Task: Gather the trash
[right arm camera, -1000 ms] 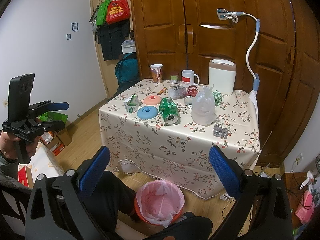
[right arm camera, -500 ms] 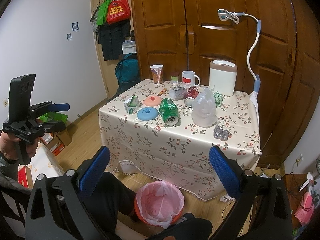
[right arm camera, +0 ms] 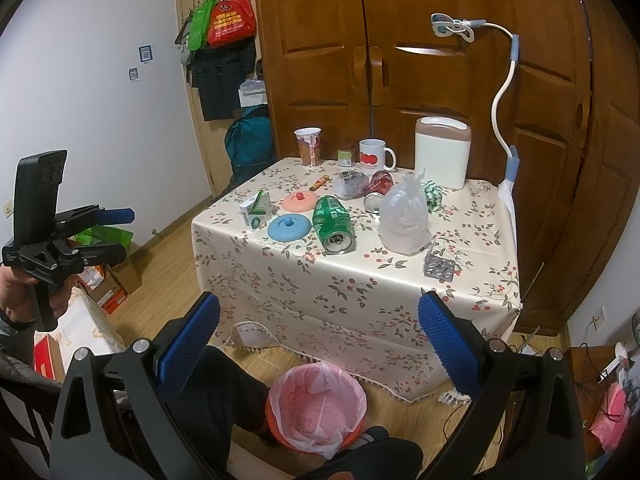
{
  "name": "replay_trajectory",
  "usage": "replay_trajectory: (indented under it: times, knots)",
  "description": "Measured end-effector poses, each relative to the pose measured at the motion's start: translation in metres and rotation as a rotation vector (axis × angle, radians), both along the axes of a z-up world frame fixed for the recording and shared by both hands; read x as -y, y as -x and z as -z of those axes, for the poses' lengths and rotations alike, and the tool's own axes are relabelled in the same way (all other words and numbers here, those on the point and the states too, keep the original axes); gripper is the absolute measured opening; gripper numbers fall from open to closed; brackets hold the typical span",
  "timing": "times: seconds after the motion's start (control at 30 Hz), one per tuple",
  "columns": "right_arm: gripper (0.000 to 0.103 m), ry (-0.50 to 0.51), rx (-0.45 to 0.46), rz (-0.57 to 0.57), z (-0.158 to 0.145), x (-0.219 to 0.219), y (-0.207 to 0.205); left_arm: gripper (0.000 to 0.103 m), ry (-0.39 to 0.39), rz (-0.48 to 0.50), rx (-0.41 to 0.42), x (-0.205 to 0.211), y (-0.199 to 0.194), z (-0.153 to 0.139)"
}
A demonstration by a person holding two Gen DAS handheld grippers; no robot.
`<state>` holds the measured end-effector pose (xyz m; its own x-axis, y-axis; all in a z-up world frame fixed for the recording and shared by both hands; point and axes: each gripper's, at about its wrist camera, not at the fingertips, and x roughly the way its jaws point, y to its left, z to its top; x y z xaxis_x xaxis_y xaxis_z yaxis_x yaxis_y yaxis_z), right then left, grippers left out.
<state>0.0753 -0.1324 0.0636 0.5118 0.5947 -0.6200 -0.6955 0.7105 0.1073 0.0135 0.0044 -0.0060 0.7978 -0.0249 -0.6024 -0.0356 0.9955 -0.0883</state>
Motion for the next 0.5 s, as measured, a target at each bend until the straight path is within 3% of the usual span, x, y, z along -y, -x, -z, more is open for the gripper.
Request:
replay_trajectory:
  times: [0.3, 0.5]
  knots:
    - [0.098, -0.051, -0.019, 0.025, 0.006, 0.008, -0.017, 0.097, 0.029, -0.002, -0.017, -0.004, -0.01, 0.005]
    - [0.098, -0.043, -0.015, 0.051, 0.013, 0.008, -0.034, 0.097, 0.019, -0.113, -0.029, -0.035, -0.027, 0.011]
